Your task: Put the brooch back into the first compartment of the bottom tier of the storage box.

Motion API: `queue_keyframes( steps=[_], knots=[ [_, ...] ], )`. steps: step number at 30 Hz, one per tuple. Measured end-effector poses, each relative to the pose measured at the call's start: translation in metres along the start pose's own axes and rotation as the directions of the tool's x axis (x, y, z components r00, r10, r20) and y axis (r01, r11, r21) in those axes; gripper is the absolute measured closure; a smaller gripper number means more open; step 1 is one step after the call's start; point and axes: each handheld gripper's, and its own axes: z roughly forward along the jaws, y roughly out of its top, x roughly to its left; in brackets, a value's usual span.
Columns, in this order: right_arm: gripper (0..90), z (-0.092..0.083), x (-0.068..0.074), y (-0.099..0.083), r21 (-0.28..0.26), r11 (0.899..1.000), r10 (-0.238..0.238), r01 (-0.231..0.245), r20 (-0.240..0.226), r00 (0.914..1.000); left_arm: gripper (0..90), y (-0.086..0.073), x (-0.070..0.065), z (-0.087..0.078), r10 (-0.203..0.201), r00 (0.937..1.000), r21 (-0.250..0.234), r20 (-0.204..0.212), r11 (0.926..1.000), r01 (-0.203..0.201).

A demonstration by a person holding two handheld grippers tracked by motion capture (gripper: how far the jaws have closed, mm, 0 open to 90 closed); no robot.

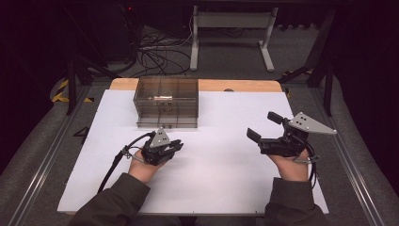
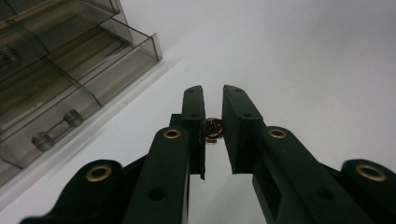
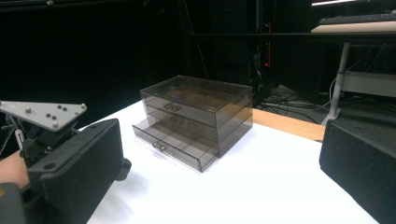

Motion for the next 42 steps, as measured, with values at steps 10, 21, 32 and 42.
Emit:
queue_keyframes(
  steps=[10,21,32,42],
  knots=[
    [0.3,0.001,0.0,0.0,0.004,1.0,0.0,0.0,0.0,1.0,79.7,0.0,0.01,-0.002,-0.002,0.9998,0.0,-0.021,1.0,0.002],
    [0.3,0.0,0.0,0.0,0.004,1.0,-0.001,0.001,0.003,1.0,79.7,0.0,0.028,-0.006,-0.021,0.9974,-0.006,-0.069,0.9998,0.02],
    [0.3,0.001,0.0,-0.001,0.006,1.0,0.003,-0.003,0.004,1.0,79.8,-0.001,0.042,-0.007,-0.04,0.9929,-0.015,-0.112,0.9991,0.039],
    [0.3,0.001,0.0,-0.001,0.004,1.0,0.005,-0.005,0.005,1.0,79.8,0.0,0.054,-0.011,-0.065,0.988,-0.023,-0.14,0.9978,0.062]
  ],
)
